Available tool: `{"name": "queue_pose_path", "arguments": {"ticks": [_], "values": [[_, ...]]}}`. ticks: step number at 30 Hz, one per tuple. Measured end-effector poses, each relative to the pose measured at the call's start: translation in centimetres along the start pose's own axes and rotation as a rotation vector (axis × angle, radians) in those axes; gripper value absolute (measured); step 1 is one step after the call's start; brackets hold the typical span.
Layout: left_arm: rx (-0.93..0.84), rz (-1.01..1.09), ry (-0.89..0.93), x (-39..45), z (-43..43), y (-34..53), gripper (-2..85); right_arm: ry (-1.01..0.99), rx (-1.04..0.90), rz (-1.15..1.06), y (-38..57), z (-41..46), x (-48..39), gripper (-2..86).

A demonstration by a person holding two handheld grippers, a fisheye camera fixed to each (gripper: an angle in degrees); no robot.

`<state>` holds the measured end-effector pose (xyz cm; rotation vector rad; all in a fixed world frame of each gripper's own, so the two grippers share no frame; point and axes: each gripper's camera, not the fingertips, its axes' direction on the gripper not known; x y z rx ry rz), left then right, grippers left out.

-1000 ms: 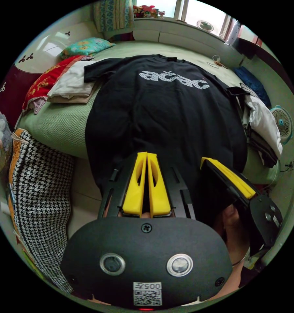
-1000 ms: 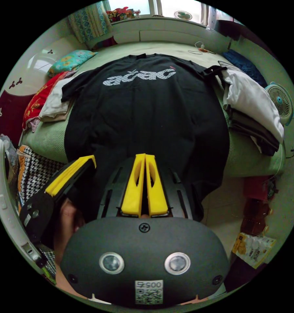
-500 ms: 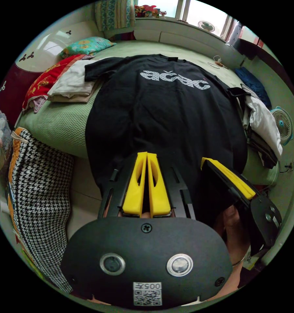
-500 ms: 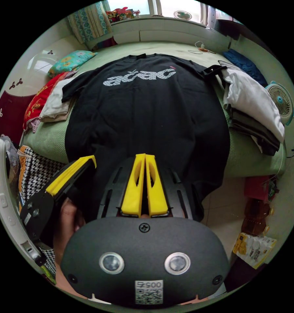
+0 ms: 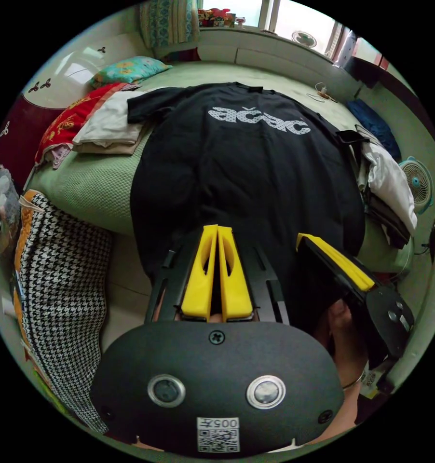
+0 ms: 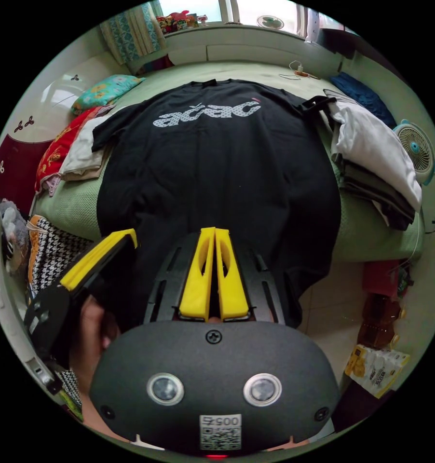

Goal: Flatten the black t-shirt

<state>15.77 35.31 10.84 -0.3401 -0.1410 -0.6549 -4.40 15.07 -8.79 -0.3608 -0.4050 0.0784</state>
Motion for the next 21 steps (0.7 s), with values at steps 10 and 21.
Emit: {"name": "queue_pose_path", "arguments": {"ticks": [10, 21], "values": [[0.176, -0.163, 0.059, -14.0, -5.5, -5.2, -0.2, -0.058, -0.019, -0.052, -3.6, 1.5, -2.2, -1.3], [0.321, -0.180, 0.090, -26.8, -3.9, -17.1, 1.7, -0.258, 0.425, -0.471, -12.1, -4.1, -14.5, -0.2]]}}
